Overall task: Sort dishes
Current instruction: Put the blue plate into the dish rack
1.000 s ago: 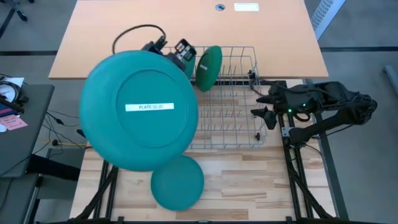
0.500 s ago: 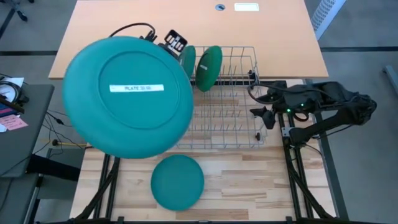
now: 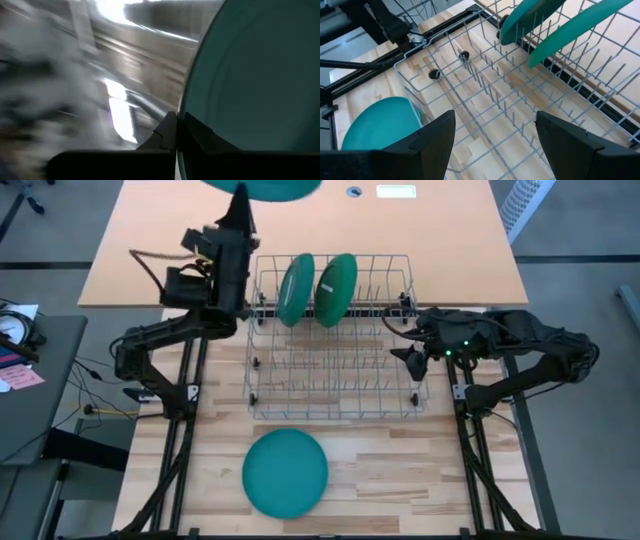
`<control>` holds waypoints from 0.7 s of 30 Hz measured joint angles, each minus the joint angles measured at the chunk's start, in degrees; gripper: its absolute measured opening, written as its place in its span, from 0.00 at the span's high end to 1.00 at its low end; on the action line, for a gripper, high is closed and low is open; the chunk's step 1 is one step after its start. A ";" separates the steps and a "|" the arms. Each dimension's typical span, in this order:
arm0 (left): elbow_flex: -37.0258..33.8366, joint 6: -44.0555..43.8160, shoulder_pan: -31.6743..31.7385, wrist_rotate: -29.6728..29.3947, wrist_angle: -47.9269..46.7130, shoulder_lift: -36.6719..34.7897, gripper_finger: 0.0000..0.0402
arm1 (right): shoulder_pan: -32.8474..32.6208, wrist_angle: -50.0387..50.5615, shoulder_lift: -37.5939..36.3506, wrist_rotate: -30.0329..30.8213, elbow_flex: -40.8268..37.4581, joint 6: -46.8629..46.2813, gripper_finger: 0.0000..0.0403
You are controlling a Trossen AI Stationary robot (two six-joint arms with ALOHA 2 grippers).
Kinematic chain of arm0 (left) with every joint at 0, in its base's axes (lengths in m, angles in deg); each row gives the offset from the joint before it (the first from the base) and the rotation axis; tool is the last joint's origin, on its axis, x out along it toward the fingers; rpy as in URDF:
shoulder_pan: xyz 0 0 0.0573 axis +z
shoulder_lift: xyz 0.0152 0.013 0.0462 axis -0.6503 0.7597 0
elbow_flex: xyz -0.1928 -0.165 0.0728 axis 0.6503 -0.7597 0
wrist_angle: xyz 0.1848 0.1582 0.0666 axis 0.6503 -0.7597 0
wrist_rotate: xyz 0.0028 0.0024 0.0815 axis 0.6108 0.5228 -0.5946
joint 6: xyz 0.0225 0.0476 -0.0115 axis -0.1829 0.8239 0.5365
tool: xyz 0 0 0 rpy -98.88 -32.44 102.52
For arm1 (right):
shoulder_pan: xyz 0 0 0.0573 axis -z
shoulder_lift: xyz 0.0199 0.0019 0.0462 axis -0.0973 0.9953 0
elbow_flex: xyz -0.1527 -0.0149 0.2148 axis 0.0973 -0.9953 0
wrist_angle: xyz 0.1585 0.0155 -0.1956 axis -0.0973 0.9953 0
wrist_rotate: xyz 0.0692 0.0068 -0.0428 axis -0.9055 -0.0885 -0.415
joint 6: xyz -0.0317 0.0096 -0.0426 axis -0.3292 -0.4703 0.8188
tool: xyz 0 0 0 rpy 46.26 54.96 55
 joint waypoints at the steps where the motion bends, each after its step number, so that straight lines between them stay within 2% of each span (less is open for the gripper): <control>1: 0.00 2.20 -0.05 -5.11 -0.28 -0.16 1.00 | -0.02 -0.16 0.34 -0.05 0.00 0.00 0.30; 4: 0.00 10.79 1.08 -17.23 -0.01 -0.57 1.00 | -0.09 -0.34 0.73 -0.24 -0.01 0.00 0.30; 7: 0.00 23.68 3.28 -24.69 -1.11 -1.05 1.00 | -0.08 -0.76 1.09 -0.24 0.00 0.00 0.30; 10: 0.00 35.96 5.35 -35.29 -1.89 -1.29 1.00 | -0.10 -0.75 1.34 -0.26 0.00 0.02 0.30; 16: 0.00 56.19 7.90 -39.36 -5.52 -1.42 1.00 | -0.10 -0.88 1.59 -0.35 0.00 0.04 0.30; 21: 0.00 61.25 7.09 -39.65 -5.76 -1.78 1.00 | -0.10 -0.88 1.63 -0.36 0.00 0.08 0.30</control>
